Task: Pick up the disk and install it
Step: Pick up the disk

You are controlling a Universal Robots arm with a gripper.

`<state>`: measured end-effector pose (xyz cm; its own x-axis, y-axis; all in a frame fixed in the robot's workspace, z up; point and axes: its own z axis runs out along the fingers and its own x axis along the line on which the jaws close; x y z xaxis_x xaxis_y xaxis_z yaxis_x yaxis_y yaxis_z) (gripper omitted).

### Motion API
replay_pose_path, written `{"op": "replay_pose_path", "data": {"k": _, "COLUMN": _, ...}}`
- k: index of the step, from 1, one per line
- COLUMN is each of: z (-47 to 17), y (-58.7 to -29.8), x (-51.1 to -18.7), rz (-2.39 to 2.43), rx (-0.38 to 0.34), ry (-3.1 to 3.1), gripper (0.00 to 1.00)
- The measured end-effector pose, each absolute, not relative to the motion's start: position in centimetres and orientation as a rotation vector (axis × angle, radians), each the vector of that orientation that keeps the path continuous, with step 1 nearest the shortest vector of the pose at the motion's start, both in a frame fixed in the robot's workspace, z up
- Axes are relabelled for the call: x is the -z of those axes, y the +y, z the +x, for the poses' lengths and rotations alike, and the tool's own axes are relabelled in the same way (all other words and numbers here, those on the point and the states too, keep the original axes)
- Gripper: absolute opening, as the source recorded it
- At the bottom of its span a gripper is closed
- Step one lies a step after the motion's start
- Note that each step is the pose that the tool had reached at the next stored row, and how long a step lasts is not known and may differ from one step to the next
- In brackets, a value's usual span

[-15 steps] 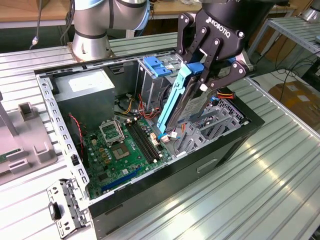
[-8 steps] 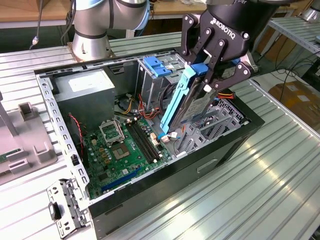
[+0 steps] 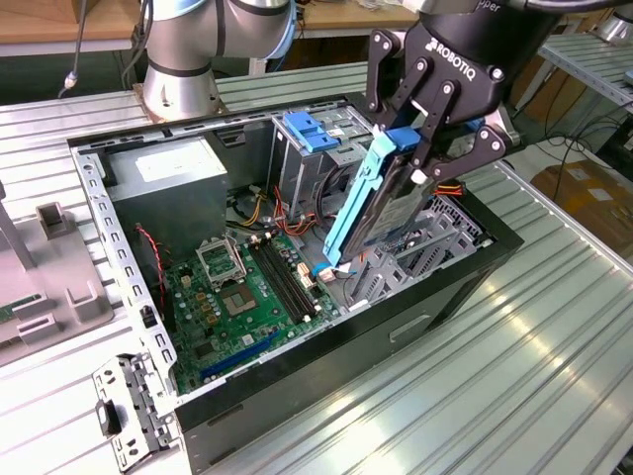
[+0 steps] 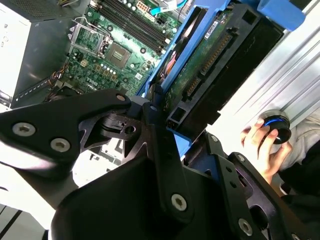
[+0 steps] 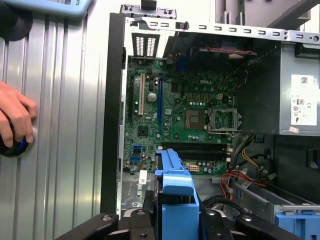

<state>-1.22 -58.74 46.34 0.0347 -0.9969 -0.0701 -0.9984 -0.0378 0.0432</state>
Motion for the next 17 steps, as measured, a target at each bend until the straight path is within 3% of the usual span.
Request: {"op": "replay_pose_path", "data": {"k": 17, "z": -0.1, "y": -59.6, "x": -46.3, "rz": -2.247, "rx": -0.126, "ry": 2.167, "gripper": 0.37}}
